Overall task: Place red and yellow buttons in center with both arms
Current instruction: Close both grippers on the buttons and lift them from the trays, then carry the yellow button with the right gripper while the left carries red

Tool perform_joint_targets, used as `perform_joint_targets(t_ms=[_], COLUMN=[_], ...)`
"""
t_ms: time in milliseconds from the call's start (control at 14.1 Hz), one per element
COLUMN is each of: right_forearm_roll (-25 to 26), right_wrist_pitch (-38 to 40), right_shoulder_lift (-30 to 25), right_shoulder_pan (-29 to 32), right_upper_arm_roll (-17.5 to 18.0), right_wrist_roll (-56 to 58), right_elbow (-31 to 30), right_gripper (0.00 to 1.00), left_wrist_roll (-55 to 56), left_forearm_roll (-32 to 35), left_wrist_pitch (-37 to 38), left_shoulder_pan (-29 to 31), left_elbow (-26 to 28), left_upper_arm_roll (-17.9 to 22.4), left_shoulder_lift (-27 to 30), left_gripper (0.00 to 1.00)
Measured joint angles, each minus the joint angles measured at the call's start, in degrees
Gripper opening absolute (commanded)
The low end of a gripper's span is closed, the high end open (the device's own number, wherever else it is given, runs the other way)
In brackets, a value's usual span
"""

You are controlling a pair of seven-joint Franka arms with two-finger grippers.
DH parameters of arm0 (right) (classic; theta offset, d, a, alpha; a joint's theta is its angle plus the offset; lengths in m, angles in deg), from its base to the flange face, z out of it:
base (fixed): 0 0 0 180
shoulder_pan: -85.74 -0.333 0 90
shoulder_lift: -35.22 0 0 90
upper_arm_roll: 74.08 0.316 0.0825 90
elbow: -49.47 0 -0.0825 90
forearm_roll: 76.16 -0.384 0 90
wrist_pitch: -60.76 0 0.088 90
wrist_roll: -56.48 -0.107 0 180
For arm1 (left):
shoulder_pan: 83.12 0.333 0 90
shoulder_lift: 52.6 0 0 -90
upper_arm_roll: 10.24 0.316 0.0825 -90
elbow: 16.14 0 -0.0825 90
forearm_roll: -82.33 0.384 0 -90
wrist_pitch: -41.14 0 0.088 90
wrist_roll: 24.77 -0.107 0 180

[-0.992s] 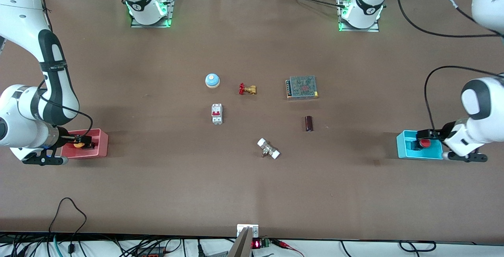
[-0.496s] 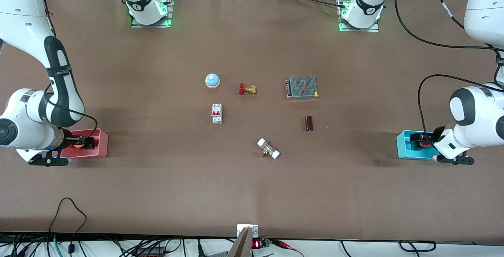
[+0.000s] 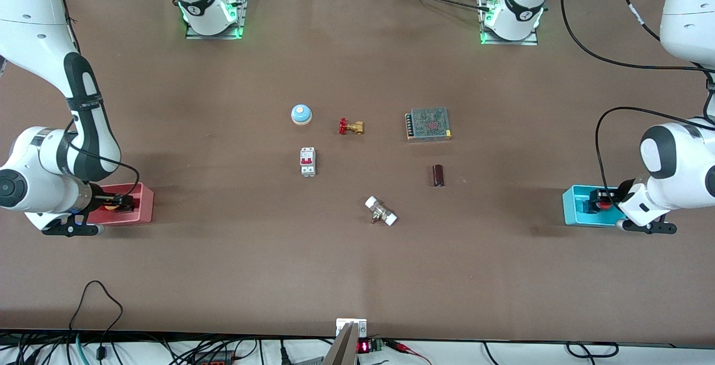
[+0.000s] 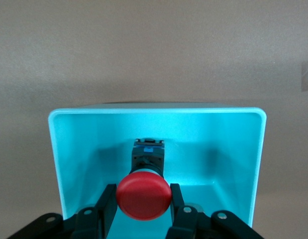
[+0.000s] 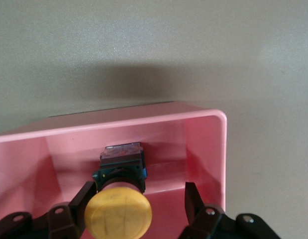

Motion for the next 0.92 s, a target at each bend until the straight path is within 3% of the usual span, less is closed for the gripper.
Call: perform_joint_targets(t_ms=[213,425,709,921], right_forearm_roll=[0.0,0.0,0.0,-0.01], right_wrist_pitch=[0.0,0.0,0.01,3.22], right_shoulder_lift=[0.0,0.0,-0.4,-4.53], right_shoulder_pan=[0.0,0.02,-0.02,-0.08], right_upper_arm_roll=[0.0,0.01,0.13,0.33], right_wrist_roll=[-0.01,-0.01,0.0,0.09], right_elbow=[0.0,0.17,1.11,2.65], right_gripper=[0.38,0.37,0.37,0.37], left_wrist_roll=[1.1,1.74,2.43,6.09], left_forearm_roll=[0.0,0.0,0.0,0.0], left_wrist_pitch=[-0.01,0.42,6.06,12.36], left_shoulder_pan=[-0.09,-0.12,-0.41,-0.5], left_elbow=[-0.82,-2.68,-3.35,-3.23], left_upper_arm_roll=[-0.03,-0.22,-1.2,-4.36], left_shoulder_lift=[0.0,1.13,6.83,9.66], left_gripper=[0.29,0.23,0.18,0.18])
